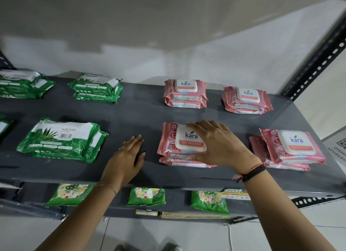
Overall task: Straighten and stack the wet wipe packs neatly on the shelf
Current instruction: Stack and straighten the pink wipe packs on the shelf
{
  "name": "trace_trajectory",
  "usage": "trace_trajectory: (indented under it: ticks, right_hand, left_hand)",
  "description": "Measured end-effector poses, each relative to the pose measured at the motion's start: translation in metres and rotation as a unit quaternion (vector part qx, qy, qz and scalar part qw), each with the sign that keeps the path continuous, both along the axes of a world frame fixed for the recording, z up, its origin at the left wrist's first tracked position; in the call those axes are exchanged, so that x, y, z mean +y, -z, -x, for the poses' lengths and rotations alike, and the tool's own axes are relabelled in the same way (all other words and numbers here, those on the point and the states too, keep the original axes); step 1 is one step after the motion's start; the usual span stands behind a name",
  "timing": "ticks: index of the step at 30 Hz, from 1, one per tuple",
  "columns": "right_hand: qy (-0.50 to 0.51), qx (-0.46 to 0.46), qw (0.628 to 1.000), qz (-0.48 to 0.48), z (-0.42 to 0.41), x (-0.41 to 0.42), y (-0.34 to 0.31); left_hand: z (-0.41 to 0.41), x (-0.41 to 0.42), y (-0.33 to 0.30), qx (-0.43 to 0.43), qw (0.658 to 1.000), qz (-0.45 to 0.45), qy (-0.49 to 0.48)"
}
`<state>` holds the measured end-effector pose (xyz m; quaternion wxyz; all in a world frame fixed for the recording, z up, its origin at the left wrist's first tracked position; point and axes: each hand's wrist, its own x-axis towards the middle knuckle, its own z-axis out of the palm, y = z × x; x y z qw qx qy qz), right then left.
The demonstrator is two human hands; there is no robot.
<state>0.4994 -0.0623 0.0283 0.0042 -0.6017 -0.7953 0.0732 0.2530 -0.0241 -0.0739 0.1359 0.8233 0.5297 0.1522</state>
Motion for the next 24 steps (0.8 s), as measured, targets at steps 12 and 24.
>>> trace_trajectory:
  ticks: [12, 24]
  right_hand:
    - [-0.004, 0.039, 0.999, 0.003, 0.000, -0.002, 0.003]
    - [0.042, 0.053, 0.997, -0.029, 0.011, -0.010, -0.006]
  left_hand:
    - [0.000, -0.001, -0.002, -0.001, 1.000, -0.010, 0.004]
    - [0.003, -0.001, -0.032, 0.027, 0.998, -0.048, 0.036]
